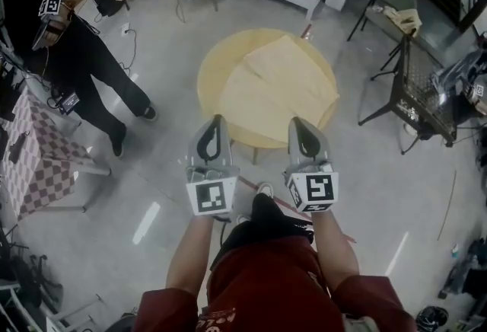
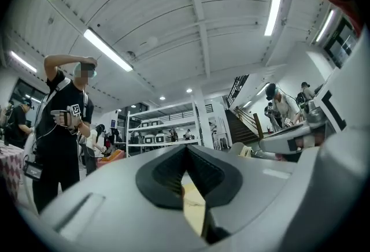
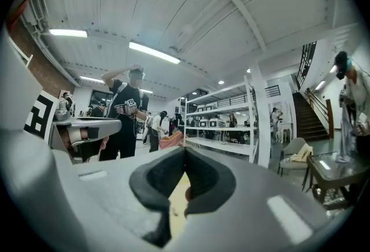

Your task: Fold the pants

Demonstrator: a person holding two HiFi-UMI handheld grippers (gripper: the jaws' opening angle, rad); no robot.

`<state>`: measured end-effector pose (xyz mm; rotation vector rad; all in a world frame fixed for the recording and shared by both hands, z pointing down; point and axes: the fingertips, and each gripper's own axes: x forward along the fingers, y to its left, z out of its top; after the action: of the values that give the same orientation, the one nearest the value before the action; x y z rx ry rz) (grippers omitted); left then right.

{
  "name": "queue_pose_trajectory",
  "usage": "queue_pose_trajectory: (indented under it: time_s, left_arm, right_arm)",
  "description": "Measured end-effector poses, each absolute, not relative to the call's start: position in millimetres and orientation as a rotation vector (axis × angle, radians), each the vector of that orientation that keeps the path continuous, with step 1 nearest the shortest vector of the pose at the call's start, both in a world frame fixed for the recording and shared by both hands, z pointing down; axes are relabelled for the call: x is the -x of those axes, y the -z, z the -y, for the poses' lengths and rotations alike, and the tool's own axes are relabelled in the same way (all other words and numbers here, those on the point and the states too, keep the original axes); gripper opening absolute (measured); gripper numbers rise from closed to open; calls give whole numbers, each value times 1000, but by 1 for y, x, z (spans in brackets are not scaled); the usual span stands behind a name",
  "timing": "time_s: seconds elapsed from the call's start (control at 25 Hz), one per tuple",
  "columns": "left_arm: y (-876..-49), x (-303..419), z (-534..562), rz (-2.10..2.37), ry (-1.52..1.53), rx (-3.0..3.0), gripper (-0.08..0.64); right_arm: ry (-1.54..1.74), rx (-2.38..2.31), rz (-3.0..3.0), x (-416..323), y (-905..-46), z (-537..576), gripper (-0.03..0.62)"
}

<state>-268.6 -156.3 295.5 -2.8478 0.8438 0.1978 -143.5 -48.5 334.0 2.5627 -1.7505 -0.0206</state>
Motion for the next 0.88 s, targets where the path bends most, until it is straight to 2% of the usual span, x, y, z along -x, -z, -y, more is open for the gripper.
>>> queue_pose_trajectory:
  time_s: [0.32, 0.88]
  left_arm:
    - [-308, 230, 185, -702, -178, 2889, 6]
    - [-330, 119, 245, -400, -119, 2953, 6]
  right_arm:
    - [-10, -2645, 1666, 121, -349, 76, 0]
    - [-47, -2760, 1469, 36, -367, 121, 0]
